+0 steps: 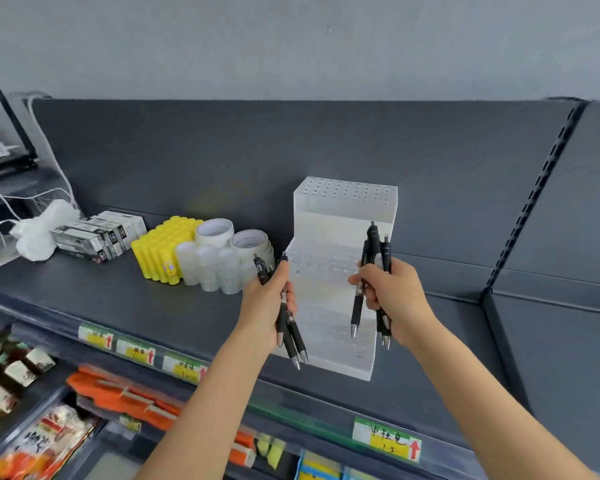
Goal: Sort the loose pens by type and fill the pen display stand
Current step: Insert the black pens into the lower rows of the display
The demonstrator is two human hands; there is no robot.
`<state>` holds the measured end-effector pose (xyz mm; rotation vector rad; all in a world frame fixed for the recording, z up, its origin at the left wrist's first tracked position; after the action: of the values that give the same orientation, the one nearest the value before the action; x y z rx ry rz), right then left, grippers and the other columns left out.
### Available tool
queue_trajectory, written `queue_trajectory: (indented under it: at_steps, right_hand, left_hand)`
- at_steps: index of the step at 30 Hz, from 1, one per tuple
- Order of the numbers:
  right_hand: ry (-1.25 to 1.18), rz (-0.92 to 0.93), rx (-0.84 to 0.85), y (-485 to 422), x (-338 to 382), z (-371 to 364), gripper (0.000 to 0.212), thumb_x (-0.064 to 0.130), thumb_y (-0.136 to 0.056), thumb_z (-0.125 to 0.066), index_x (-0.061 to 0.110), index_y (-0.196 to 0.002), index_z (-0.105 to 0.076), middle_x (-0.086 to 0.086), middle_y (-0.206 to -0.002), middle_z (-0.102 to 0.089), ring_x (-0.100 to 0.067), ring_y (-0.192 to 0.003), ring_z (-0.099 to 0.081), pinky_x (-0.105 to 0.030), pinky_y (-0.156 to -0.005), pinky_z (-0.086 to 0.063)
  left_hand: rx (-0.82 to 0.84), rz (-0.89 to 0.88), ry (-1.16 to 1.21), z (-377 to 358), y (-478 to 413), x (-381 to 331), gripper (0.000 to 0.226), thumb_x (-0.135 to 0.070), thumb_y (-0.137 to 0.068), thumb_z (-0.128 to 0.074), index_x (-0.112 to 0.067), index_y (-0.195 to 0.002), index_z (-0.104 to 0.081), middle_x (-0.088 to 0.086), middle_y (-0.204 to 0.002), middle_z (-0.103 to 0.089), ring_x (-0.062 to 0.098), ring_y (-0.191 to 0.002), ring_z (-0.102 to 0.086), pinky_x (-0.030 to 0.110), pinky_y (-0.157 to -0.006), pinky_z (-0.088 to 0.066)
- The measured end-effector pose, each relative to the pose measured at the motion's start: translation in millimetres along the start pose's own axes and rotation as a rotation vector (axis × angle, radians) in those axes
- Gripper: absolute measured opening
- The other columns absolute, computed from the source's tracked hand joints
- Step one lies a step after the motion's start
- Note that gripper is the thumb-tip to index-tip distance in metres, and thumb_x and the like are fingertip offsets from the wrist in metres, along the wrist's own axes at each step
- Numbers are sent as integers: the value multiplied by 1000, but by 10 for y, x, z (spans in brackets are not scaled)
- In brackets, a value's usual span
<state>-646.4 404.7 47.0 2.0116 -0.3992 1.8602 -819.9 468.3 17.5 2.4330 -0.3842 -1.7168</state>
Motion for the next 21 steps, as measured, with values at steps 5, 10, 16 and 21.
queue_trajectory:
  at_steps: [5,10,16,21]
  right_hand:
    - [44,41,-27,-103,-89,-118,16,3,-85,-54,9,-72,-46,-6,-62,-51,-15,-45,-29,-25,-45,-27]
    - [56,109,-28,-321,28,-245,14,1,-84,-53,8,-73,-46,-6,-59,-42,-16,-45,-36,-25,-45,-33]
    - [101,205,-4,-470,56,-429,3,2,-80,-60,2,-82,-58,-2,-58,-61,-12,-50,-56,-25,-47,-41]
    - [212,305,-61,-431,-107,-594,19,11,-82,-66,0,-77,-51,-4,-55,-51,-8,-43,-46,-23,-46,-39]
  left_hand:
    - [-41,72,74,87,-217,-21,19,-20,-96,-53,-10,-80,-49,1,-62,-46,9,-41,-38,17,-36,-32]
    - [-67,48,83,158,-446,-165,21,-11,-91,-47,-9,-71,-46,1,-59,-42,8,-39,-35,15,-36,-29]
    - [-72,-2,81,251,-707,-206,23,-6,-91,-46,-11,-69,-42,2,-62,-42,8,-44,-35,17,-35,-30]
    - [-66,39,92,402,-841,-31,19,-14,-97,-51,-8,-79,-49,3,-67,-47,6,-44,-39,16,-35,-34]
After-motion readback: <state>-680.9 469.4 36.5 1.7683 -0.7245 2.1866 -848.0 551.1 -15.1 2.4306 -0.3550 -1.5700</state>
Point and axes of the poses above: each hand's wrist, its own y-axis away from the middle knuckle, its own z-axis out of the back of the hand, x = y × z, the point moved 3 cm from there along -y, towards the middle knuckle
